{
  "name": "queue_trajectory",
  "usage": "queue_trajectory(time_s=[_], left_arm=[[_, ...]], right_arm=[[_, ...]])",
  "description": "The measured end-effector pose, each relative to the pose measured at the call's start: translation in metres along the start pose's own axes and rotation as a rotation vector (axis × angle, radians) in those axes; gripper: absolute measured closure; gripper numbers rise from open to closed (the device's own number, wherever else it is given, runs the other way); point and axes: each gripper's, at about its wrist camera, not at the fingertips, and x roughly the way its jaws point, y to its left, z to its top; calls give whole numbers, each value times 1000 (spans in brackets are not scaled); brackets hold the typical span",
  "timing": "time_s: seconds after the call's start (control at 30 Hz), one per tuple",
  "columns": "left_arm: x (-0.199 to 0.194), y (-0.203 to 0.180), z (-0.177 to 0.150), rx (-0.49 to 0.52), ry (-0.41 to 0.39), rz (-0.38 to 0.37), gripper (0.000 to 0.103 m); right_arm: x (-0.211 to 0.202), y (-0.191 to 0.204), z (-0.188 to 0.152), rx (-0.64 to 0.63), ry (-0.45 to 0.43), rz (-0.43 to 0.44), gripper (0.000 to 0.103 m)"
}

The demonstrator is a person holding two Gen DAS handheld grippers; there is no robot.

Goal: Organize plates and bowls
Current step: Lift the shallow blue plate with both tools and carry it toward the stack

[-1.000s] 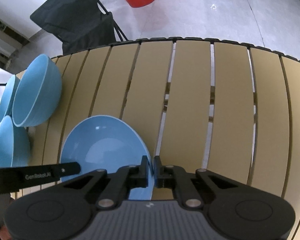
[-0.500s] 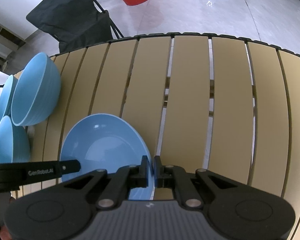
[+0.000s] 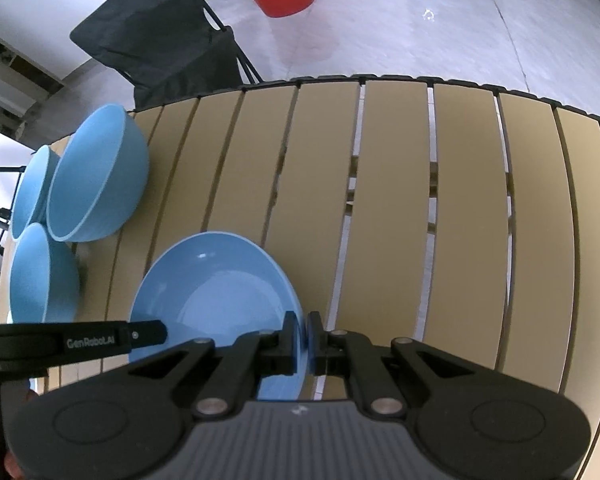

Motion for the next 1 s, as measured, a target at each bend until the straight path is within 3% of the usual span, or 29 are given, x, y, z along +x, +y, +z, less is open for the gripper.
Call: queue_trajectory(time_s=[0.4,1.0], left_arm=[[-27,15,-10,-11,-45,-2,91],[-71,80,-38,-119,-92,16,91]], right_arm=[[-24,26,-11,-44,-19,22,98],[-43,100,-30,-153,-3,77,98]])
